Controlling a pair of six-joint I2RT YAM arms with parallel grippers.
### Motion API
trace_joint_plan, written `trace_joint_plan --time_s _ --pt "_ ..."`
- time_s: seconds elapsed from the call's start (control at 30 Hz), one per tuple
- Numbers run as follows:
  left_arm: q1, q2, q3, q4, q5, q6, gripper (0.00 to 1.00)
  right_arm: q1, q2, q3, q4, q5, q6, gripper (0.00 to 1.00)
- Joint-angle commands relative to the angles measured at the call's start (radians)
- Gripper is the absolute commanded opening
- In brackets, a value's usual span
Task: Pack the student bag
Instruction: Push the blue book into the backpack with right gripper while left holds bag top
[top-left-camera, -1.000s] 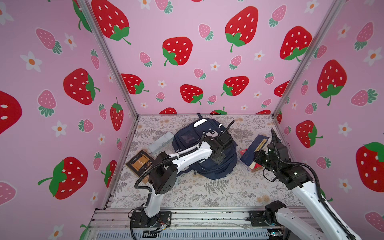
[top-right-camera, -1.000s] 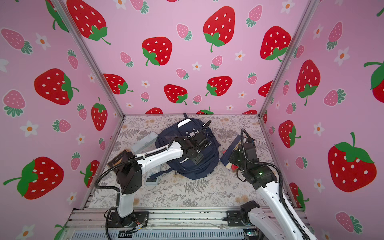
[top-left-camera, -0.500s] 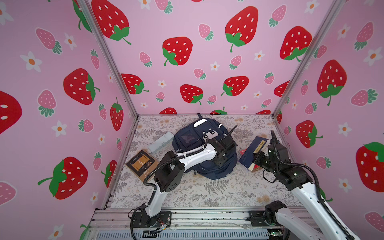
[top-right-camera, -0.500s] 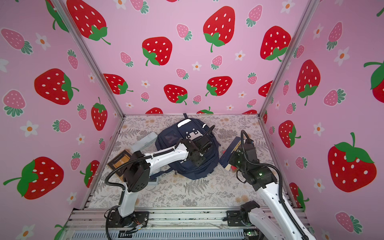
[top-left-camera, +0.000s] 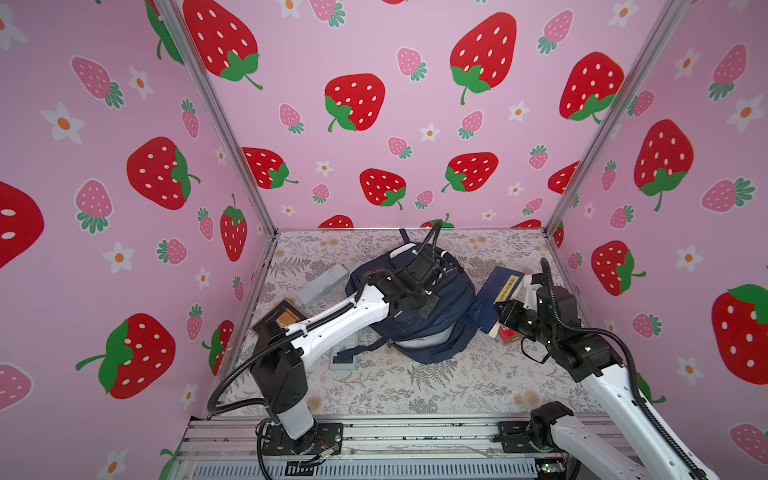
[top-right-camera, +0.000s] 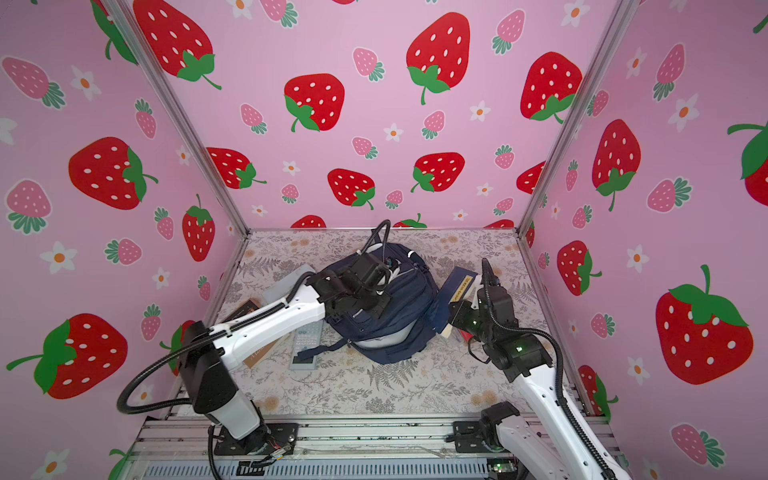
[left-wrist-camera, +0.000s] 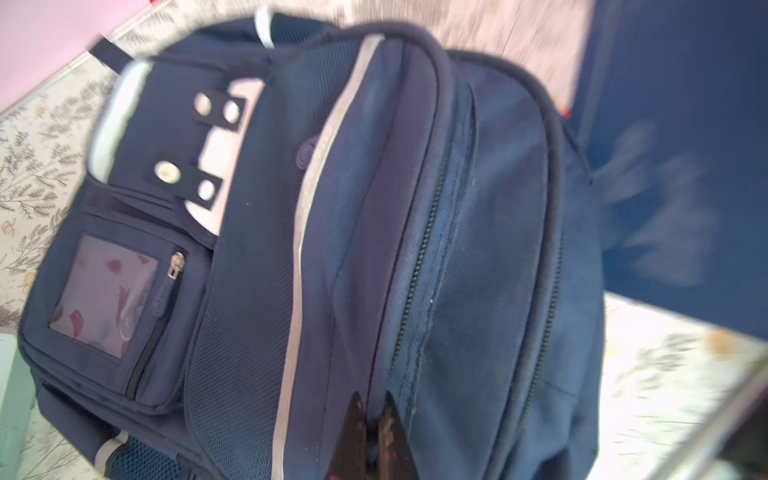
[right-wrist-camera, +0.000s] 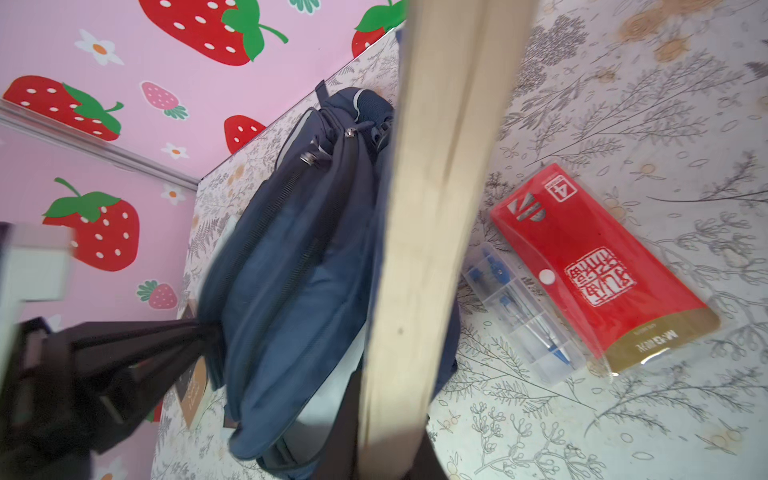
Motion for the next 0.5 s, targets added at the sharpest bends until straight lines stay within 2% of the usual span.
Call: trace_joint_plan --time_s 0.0,0.13,0.33,0.47 --pt "0.060 -0.062 -0.052 0.184 0.250 -0.062 0.00 -0.002 -0.033 -0.047 0.131 -0.119 0.032 0.00" --pt "0.133 -0.095 -0.107 0.269 0.436 -0.137 0.00 0.009 -0.054 -0.178 0.323 -0.237 0.143 0.00" --pt "0.157 -0.122 -0.120 0.304 0.482 -0.175 0.00 0.080 -0.008 -0.268 0.490 -0.252 0.233 0.00" --pt "0.184 -0.123 -0.113 0.332 0.507 -0.231 0.00 0.170 0.037 -0.283 0.561 -0.193 0.265 0.00"
